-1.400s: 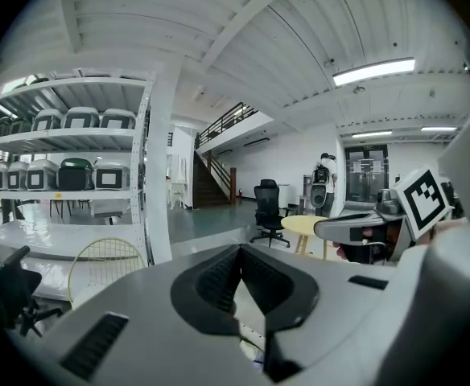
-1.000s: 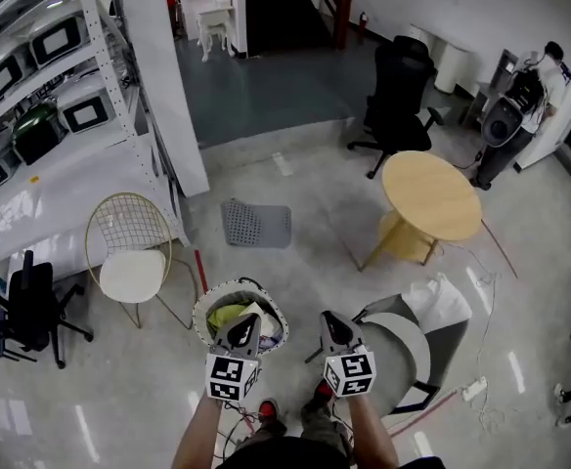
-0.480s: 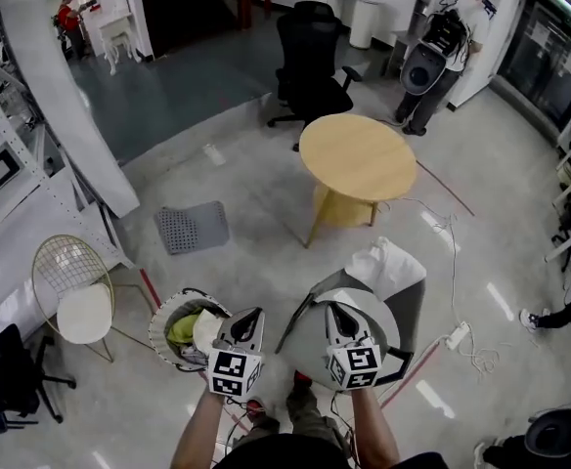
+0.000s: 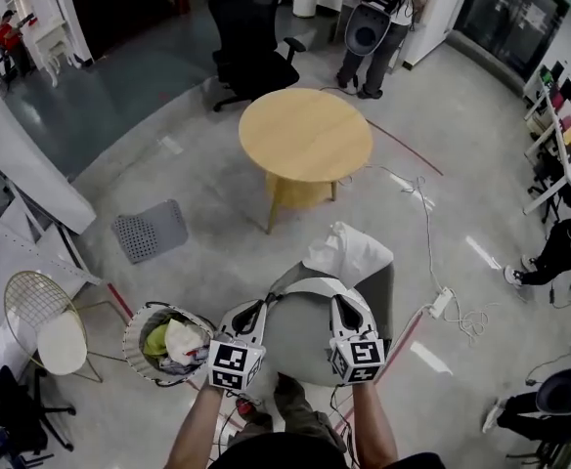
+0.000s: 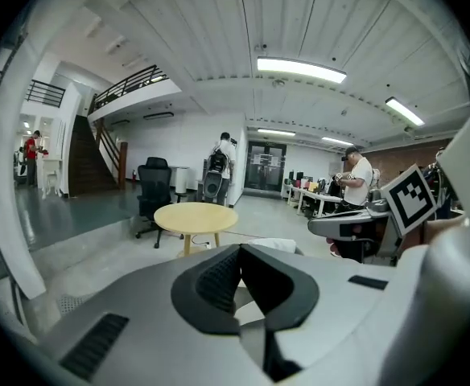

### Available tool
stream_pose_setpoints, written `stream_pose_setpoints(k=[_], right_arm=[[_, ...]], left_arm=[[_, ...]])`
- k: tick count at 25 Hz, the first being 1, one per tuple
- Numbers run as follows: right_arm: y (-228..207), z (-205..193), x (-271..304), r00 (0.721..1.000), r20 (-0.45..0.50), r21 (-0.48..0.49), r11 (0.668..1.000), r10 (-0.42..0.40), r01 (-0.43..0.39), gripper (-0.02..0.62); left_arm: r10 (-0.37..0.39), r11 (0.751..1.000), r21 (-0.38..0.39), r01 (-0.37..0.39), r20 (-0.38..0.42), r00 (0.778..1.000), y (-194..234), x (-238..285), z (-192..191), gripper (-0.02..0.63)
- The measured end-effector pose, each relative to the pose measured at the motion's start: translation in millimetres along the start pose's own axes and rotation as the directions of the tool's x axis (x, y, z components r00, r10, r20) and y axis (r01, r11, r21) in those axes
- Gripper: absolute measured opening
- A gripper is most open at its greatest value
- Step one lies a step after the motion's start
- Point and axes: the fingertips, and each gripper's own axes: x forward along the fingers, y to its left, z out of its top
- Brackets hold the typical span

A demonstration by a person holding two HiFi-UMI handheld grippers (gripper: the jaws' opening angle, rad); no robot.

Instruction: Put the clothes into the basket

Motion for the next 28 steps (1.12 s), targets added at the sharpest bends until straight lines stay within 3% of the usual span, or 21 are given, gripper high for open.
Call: stream_pose_setpoints(k=[8,18,26,28], right_arm=[[-56,-26,39,0.997,-0.051,0.038,0.998,-0.05,0.052,0.04],[-96,-64,92,0.992,-0.118,0.071,0.996,-0.042,0.05,0.04],[-120,-69,122,0.99,-0.134,0.067,0.997,-0.04,0.049,0.045],[-128,-68,131,0.989,-0.142,0.059,0.997,-0.041,0.05,0.113]], left_arm=[[-0.061,0.998,-0.016,0.06,-0.076,0.995,-6,72,-22,0.006],[-0.058,0.996,-0.071,0.047,-0.158,0.986,6,129,-54,0.007],[-0.058,0.996,-0.077,0.044,-0.192,0.98,12,152,-63,0.006],[-0.059,0.996,-0.078,0.045,-0.194,0.979,12,156,-62,0.007]])
